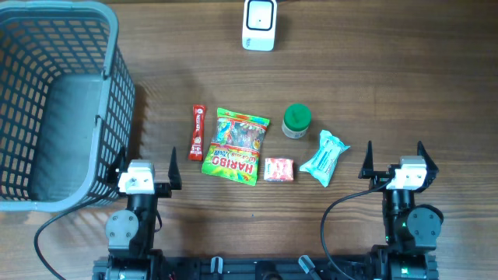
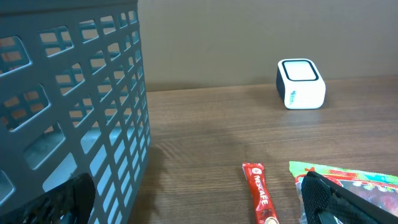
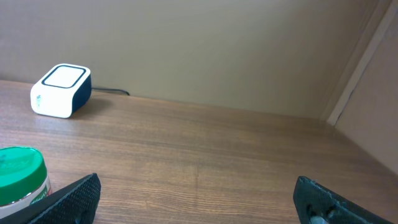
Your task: Scan the item barcode
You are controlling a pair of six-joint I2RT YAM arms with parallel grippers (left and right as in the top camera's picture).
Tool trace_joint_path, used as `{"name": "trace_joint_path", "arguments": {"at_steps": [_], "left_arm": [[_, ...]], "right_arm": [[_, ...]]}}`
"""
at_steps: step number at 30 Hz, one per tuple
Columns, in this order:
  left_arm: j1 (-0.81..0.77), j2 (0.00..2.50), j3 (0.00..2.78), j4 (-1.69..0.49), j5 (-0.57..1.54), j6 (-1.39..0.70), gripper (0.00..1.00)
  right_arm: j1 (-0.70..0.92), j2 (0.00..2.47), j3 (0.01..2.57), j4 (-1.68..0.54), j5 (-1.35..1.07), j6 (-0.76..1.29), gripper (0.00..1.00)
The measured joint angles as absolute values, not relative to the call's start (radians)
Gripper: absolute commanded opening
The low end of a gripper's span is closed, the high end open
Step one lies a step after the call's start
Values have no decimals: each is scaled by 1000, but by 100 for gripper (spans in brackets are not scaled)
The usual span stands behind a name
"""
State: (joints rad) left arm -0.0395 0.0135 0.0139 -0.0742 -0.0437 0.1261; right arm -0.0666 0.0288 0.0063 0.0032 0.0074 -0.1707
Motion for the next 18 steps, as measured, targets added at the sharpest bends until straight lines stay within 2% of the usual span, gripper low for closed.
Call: {"name": "trace_joint_path", "arguments": {"at_steps": [3, 4, 6, 8, 11, 14, 18], "left_arm": [[-39, 14, 14, -74, -44, 126, 100], [-39, 14, 14, -74, -44, 126, 100], [-39, 14, 14, -74, -44, 126, 100], [-39, 14, 14, -73, -44, 126, 100], [-39, 14, 14, -74, -44, 126, 100], [-39, 13, 14, -73, -44, 126, 100], [-39, 13, 12, -70, -44, 125, 100]], "right_arm": [[-67, 29, 6, 30, -2, -170, 100], [-67, 31, 6, 111, -40, -140, 100], [-66, 30, 10, 348, -160, -16, 100], [-66, 29, 44, 371, -193, 145, 100], [-66, 112, 182, 223, -260, 254, 100], [-66, 340, 422, 72, -343, 286, 100], [-65, 760, 919, -398, -536, 310, 100]]}}
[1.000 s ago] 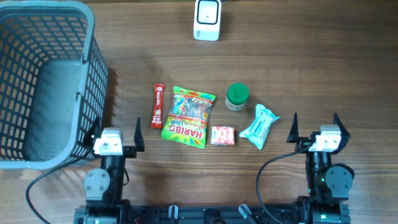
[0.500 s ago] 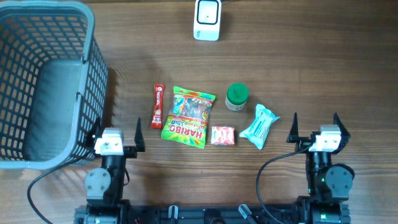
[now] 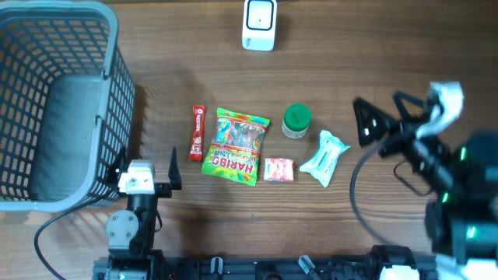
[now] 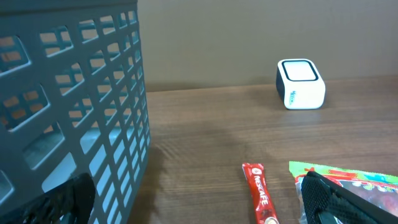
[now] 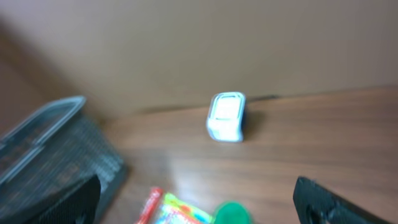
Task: Scan the item barcode
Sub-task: 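Reach the right gripper to the green-capped jar and grasp it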
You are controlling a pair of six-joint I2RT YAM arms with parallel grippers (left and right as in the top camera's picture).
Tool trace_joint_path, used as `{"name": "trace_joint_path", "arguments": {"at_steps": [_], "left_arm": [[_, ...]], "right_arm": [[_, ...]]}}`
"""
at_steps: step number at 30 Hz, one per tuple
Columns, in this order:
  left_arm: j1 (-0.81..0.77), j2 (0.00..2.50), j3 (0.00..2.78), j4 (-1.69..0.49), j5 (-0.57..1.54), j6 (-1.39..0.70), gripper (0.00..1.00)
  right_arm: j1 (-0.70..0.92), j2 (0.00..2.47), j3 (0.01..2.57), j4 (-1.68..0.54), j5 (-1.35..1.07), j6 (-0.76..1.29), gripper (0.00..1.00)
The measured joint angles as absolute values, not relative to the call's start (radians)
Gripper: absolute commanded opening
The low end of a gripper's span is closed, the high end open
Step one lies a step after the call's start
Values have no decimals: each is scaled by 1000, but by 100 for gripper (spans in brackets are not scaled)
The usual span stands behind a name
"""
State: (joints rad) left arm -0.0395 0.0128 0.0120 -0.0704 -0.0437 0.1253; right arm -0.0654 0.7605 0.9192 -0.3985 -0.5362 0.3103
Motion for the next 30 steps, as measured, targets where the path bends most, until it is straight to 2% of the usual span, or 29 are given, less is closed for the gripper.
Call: {"name": "trace_joint_path", "arguments": {"at_steps": [2, 5, 9, 11, 13, 15, 18, 20, 25, 30], "left_arm": [[-39, 12, 12, -71, -43, 125, 100], [-39, 12, 12, -71, -44, 125, 100], [-39, 12, 12, -71, -44, 125, 100], [-39, 12, 12, -71, -44, 125, 100], [-39, 12, 12, -71, -43, 125, 100], [-39, 12, 12, -71, -43, 125, 100], [-39, 12, 12, -71, -44, 125, 100], [-39, 12, 12, -71, -43, 125, 100], [-39, 12, 12, -71, -43, 125, 100], [-39, 12, 12, -71, -44, 125, 100]], "right_arm": [[-63, 889, 1030, -468, -650, 313, 100], [-63, 1076, 1061, -496, -819, 358, 100], [-73, 1251, 1059, -364, -876, 515, 99], [-66, 1285, 1061, -385, -858, 535, 99], [-19, 1292, 1072, -485, -765, 536, 99], [97, 1303, 1132, -668, -568, 533, 100], [262, 1378, 1355, -945, -271, 535, 100], [291, 1441, 1463, -1065, -163, 542, 100], [292, 1574, 1509, -1117, -43, 542, 100], [296, 1583, 1510, -1028, -30, 503, 100]]}}
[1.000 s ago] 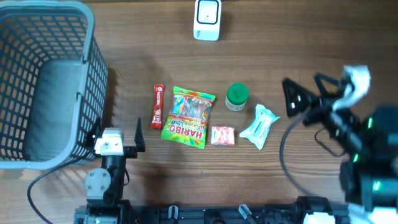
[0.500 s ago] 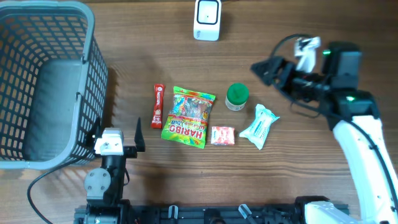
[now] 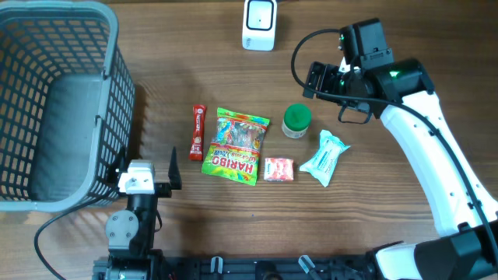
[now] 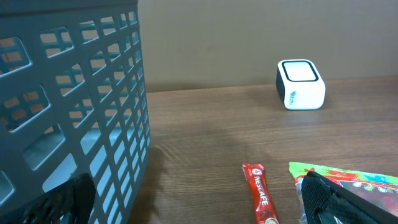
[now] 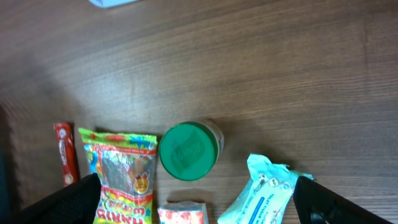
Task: Scan the item barcode
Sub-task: 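Reach the right gripper to the green-capped jar and grasp it, then lift the jar with the right gripper and hold it to the scanner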
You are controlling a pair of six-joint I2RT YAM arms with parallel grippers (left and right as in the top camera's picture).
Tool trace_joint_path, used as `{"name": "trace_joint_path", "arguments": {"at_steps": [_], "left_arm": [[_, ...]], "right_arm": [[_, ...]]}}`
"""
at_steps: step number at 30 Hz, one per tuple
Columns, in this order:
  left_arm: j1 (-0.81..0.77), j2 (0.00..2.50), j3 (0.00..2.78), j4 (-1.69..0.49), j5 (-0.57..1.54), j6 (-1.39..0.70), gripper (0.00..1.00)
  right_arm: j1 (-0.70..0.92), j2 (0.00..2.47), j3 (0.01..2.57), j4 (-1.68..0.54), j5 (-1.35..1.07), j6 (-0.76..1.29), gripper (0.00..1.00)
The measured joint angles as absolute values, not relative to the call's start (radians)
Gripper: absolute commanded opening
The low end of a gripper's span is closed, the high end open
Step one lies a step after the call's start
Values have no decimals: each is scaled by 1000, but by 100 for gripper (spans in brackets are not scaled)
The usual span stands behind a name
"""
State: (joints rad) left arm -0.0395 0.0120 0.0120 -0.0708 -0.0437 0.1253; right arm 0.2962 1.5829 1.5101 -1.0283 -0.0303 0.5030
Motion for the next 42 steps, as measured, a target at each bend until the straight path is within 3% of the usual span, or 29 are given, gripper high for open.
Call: {"name": "trace_joint_path", "arguments": {"at_steps": [9, 30, 37, 42], "left_arm": [[-39, 12, 12, -71, -44, 125, 100], [-39, 12, 12, -71, -43, 125, 100], [-39, 12, 12, -71, -44, 125, 100], [-39, 12, 12, -71, -43, 125, 100]], "right_arm": [[362, 1839, 1514, -1035, -45, 447, 100], [410, 2093, 1515, -967, -102, 353, 99], [409, 2109, 1515, -968, -85, 345, 72], [409, 2109, 1521, -976, -81, 342, 62]]}}
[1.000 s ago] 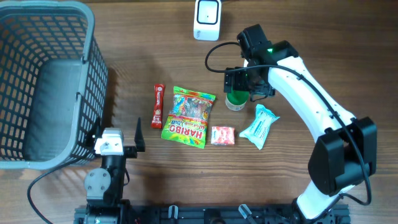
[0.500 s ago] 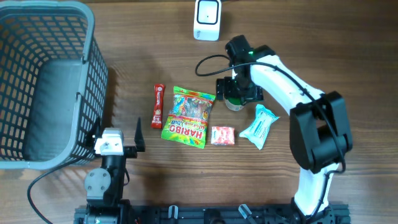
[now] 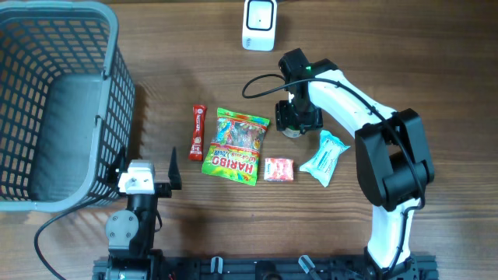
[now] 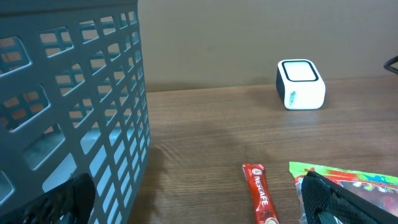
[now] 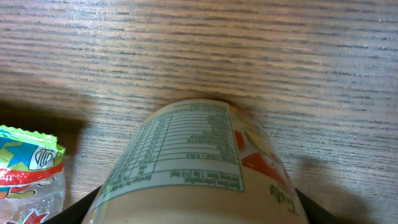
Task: Scan the item barcode
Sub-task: 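Lift the jar with the right gripper and hold it to the scanner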
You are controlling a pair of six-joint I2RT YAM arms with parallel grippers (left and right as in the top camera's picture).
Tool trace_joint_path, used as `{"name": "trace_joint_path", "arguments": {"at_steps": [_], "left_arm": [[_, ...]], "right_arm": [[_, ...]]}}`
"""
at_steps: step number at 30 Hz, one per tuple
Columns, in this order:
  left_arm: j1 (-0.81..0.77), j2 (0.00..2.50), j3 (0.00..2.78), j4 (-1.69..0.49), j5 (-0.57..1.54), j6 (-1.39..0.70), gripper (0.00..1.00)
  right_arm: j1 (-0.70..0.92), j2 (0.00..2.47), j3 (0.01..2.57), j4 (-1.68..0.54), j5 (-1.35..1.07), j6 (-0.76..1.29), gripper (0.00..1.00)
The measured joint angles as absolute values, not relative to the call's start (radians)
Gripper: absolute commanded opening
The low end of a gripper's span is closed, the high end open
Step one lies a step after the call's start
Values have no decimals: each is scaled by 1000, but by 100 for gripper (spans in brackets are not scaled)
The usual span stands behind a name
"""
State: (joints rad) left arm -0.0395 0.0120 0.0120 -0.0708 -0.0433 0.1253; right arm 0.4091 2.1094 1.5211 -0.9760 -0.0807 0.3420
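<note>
A jar with a green lid stands mid-table; in the overhead view my right gripper (image 3: 298,117) covers most of it. The right wrist view shows the jar's cream label (image 5: 199,162) with a nutrition table, filling the gap between my open fingers, one on each side. The white barcode scanner (image 3: 259,24) sits at the far edge, also visible as the scanner (image 4: 300,83) in the left wrist view. My left gripper (image 3: 146,161) rests open at the near edge beside the basket, nothing between its fingers.
A grey mesh basket (image 3: 113,93) fills the left side. A red Nescafe stick (image 3: 196,132), a Haribo bag (image 3: 236,145), a small pink candy packet (image 3: 279,169) and a teal tissue pack (image 3: 324,158) lie around the jar.
My right gripper was above the table to the right of the jar, looking down on its lid. Now it is down at the jar with a finger on each side. The left arm is unchanged.
Both grippers first rested open at the near edge. The right arm was then raised on the right side, later high over the table right of the jar, and now sits low around the jar. No item has moved; the left arm stayed still.
</note>
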Motion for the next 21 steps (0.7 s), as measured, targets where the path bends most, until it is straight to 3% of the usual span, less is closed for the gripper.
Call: {"name": "trace_joint_path", "arguments": {"at_steps": [6, 10, 17, 21], "left_arm": [[-39, 12, 12, -71, -43, 125, 100], [-39, 12, 12, -71, -44, 125, 100], [-39, 12, 12, -71, -43, 125, 100], [-39, 12, 12, -71, -44, 125, 100]], "right_arm": [[409, 2130, 1747, -1285, -97, 342, 62], [409, 2129, 1869, -1500, -277, 342, 61], [410, 2129, 1869, -1602, -546, 342, 61], [410, 2129, 1869, -1573, -570, 334, 54]]}}
